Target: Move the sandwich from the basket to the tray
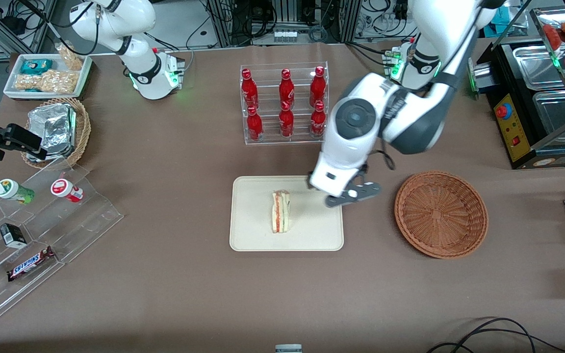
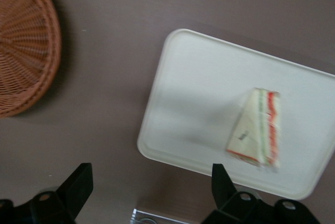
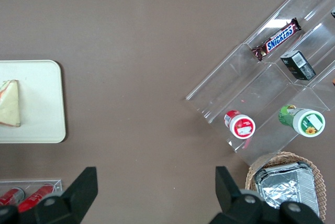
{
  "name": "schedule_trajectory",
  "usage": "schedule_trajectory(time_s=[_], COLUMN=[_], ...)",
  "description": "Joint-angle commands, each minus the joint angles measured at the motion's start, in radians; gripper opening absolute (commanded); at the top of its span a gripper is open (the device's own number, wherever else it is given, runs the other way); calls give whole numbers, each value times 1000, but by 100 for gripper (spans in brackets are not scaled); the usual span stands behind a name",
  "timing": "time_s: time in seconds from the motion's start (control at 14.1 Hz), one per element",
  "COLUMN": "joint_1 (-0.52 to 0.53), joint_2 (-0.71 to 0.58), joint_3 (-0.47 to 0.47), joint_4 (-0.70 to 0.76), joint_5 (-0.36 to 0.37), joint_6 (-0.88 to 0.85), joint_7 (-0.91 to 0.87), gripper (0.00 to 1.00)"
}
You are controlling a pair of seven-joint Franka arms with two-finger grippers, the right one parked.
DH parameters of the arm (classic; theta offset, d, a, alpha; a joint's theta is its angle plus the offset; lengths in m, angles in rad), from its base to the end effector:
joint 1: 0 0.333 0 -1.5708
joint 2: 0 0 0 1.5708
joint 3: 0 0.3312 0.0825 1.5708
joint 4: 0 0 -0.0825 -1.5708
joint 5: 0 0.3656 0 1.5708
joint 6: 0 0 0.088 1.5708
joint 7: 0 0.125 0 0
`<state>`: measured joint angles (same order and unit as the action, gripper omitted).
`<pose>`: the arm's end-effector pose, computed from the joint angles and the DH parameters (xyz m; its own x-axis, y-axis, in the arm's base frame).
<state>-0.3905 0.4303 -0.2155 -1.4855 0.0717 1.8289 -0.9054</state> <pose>0.5591 -0.3533 0.4265 0.9547 0.2907 -0.0643 0.2881 -0.9565 -0.0470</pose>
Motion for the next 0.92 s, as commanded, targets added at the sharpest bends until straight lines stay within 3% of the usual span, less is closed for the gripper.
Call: schedule_trajectory(time_s=[0.0, 0.28, 0.42, 0.71, 0.85], joint_1=[61, 263, 364, 449, 438], joint_2=[-122, -318, -372, -449, -493], joint_3=[-4, -4, -4, -4, 65], joint_4=[-166, -370, -383, -374, -374], joint_5=[8, 8, -9, -10, -10], joint_6=[-10, -43, -116, -204, -215], joint_7=[69, 357, 519, 710, 823], gripper=[100, 100, 100, 100, 100])
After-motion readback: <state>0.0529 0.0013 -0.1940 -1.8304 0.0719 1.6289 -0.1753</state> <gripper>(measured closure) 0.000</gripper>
